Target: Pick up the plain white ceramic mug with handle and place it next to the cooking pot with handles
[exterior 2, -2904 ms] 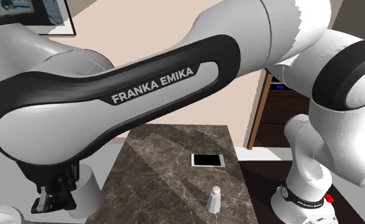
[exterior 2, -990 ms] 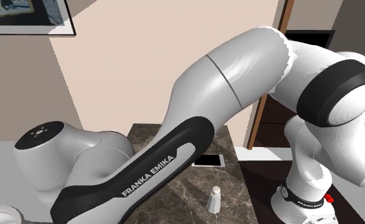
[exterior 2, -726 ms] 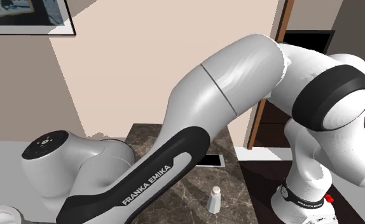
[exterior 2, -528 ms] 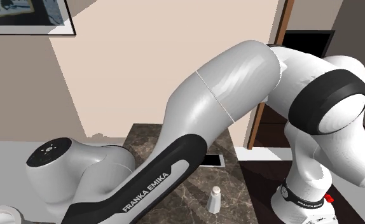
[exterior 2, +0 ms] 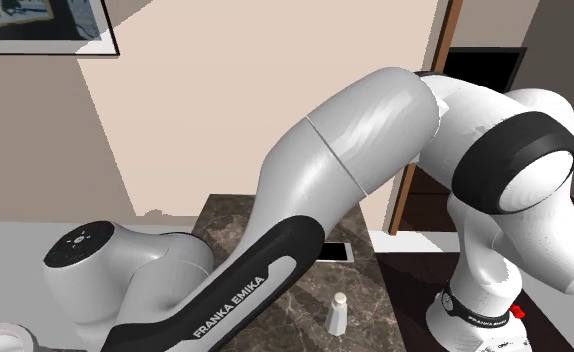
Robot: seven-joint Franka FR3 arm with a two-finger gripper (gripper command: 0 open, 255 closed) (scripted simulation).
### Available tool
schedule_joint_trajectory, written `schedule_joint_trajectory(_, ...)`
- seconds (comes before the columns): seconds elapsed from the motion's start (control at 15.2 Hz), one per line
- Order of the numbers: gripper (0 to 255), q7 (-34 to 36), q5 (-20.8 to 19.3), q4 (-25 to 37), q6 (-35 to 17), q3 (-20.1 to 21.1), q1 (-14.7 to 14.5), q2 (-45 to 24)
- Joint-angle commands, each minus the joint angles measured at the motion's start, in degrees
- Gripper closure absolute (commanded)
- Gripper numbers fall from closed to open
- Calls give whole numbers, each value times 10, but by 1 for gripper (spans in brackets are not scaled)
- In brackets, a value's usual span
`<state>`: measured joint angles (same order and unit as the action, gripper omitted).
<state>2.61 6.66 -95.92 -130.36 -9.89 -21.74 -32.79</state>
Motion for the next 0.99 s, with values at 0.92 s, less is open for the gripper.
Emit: schedule_joint_trajectory(0.92, 0, 5, -9, 12, 53, -5, -4, 41)
